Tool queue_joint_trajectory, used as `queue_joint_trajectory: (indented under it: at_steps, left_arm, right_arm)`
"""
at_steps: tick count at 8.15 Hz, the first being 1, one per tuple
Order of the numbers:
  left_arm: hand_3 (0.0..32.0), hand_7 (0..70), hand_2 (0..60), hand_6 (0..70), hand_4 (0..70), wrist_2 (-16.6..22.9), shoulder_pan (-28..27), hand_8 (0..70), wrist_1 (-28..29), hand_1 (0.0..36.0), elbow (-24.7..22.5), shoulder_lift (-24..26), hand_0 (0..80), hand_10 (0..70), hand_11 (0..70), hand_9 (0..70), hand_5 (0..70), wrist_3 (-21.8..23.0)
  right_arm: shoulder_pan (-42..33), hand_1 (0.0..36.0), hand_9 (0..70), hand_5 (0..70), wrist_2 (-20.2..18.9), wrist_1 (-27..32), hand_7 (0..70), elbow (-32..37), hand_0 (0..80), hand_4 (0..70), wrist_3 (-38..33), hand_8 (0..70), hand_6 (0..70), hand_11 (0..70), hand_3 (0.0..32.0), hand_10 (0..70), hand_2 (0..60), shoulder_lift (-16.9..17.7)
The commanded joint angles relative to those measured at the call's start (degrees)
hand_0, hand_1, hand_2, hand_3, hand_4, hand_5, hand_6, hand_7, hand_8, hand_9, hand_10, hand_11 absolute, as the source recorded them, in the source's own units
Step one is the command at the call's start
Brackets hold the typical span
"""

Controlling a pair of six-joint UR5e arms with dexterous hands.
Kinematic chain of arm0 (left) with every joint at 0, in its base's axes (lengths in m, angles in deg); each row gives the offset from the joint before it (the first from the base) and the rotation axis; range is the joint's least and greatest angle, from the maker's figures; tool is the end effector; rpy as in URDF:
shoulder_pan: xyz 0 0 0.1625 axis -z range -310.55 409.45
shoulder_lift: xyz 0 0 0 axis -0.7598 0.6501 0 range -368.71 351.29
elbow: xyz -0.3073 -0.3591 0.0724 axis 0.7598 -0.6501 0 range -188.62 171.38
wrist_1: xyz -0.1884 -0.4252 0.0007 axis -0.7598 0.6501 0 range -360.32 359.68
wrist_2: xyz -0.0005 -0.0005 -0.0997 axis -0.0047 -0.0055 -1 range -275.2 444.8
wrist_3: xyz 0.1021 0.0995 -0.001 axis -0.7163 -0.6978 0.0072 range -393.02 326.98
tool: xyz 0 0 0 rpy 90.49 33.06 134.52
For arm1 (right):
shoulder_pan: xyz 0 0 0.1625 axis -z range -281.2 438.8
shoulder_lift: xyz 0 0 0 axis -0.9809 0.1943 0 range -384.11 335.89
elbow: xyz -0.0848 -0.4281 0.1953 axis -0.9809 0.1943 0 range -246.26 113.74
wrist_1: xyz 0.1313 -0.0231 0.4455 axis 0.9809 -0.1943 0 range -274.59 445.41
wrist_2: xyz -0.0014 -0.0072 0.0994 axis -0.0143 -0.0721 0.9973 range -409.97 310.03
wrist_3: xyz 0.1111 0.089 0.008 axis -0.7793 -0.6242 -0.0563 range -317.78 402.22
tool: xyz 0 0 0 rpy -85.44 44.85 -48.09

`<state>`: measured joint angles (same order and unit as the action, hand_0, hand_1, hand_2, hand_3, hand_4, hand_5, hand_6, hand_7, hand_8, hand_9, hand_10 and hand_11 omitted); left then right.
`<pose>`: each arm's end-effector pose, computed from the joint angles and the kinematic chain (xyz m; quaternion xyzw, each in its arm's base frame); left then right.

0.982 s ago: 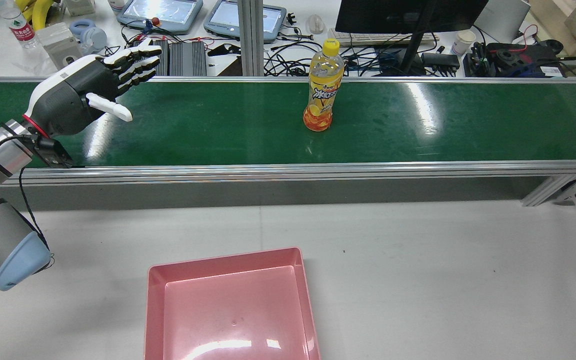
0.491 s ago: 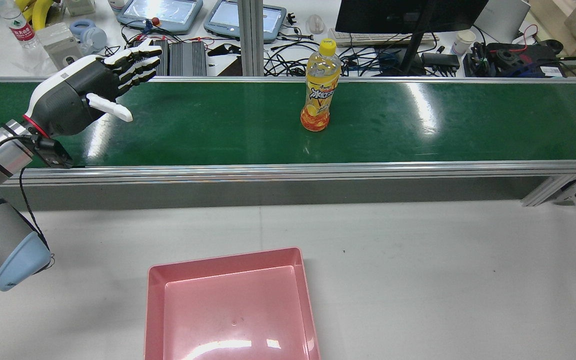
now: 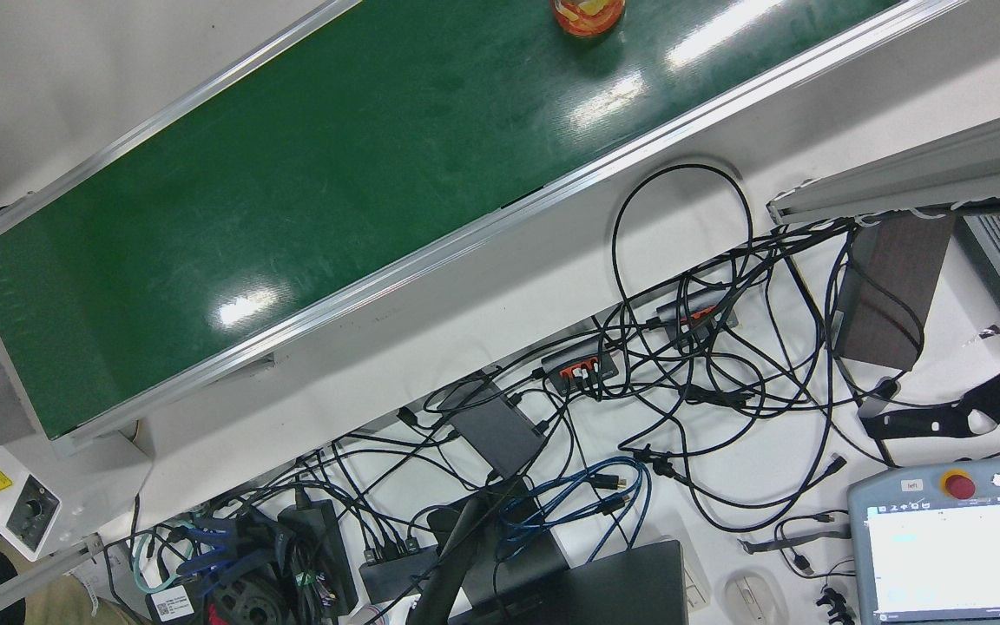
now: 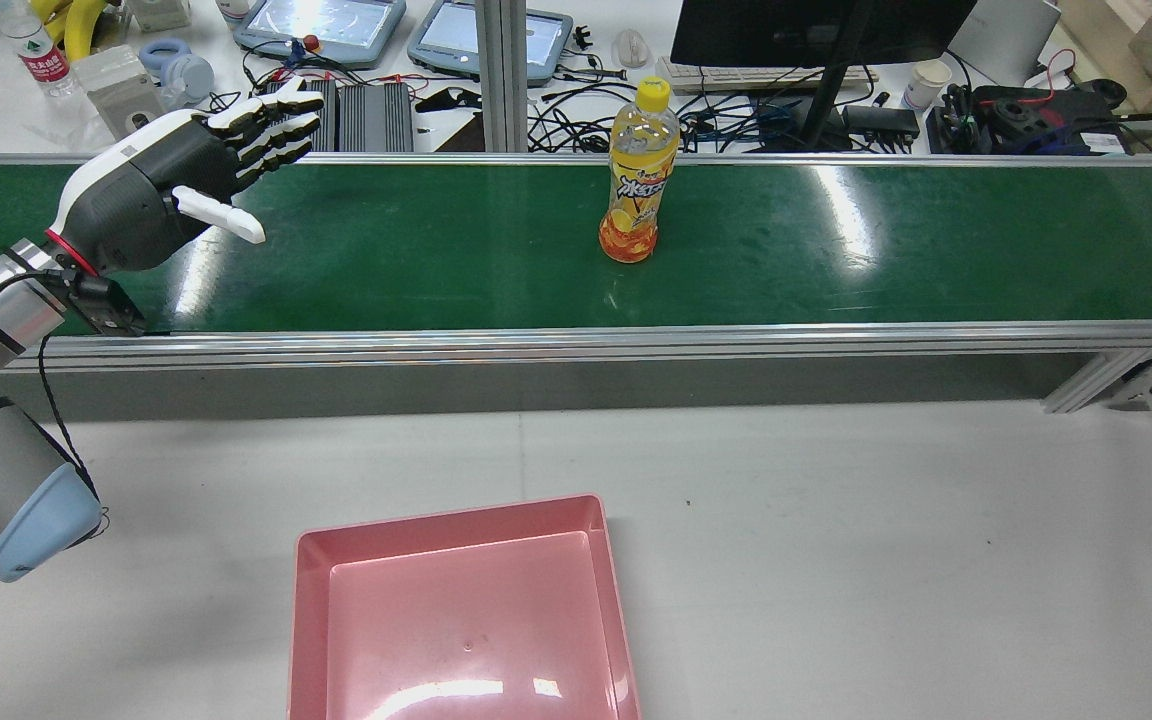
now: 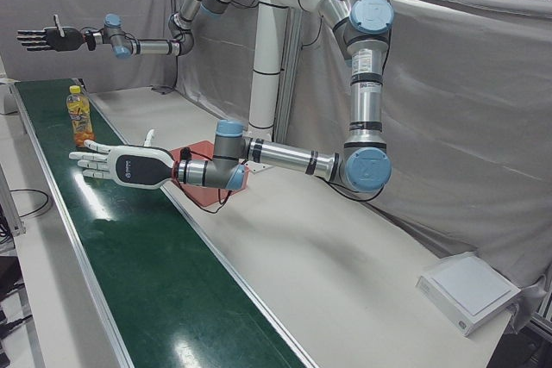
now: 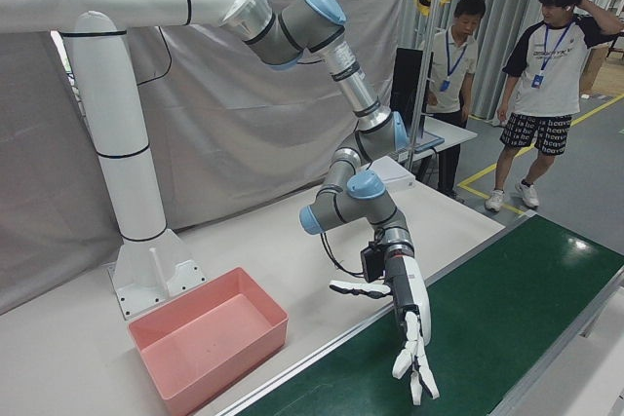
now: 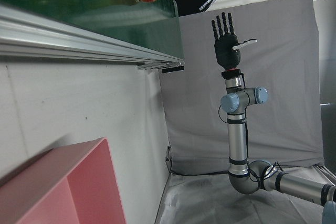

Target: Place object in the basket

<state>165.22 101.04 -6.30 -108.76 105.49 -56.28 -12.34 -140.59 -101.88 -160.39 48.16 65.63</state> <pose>0.3336 -0.6734 0.3682 -0.0704 0.8540 -0.4751 0.2001 0.1433 -0.5810 0.7132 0.0386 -0.6878 0.7240 0.0340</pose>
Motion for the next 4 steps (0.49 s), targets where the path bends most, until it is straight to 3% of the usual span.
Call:
queue_joint_trajectory:
  at_steps: [1, 4]
  left_arm:
    - [2.0, 0.0, 0.0, 0.9, 13.2, 0.0, 0.1, 7.4, 0.0, 11.6, -0.1, 0.1, 52.1, 5.2, 8.9, 7.6, 17.6, 0.1]
    - [2.2, 0.0, 0.0, 0.7, 13.2, 0.0, 0.1, 7.6, 0.0, 12.1, -0.1, 0.1, 52.1, 5.0, 8.7, 7.8, 17.6, 0.1]
  right_arm:
    - [0.0, 0.0, 0.0, 0.0, 0.0, 0.0, 0.0, 0.0, 0.0, 0.0, 0.0, 0.0, 0.0, 0.0, 0.0, 0.0, 0.0, 0.0]
    - [0.0, 0.0, 0.0, 0.0, 0.0, 0.0, 0.0, 0.0, 0.0, 0.0, 0.0, 0.0, 0.0, 0.0, 0.0, 0.0, 0.0, 0.0]
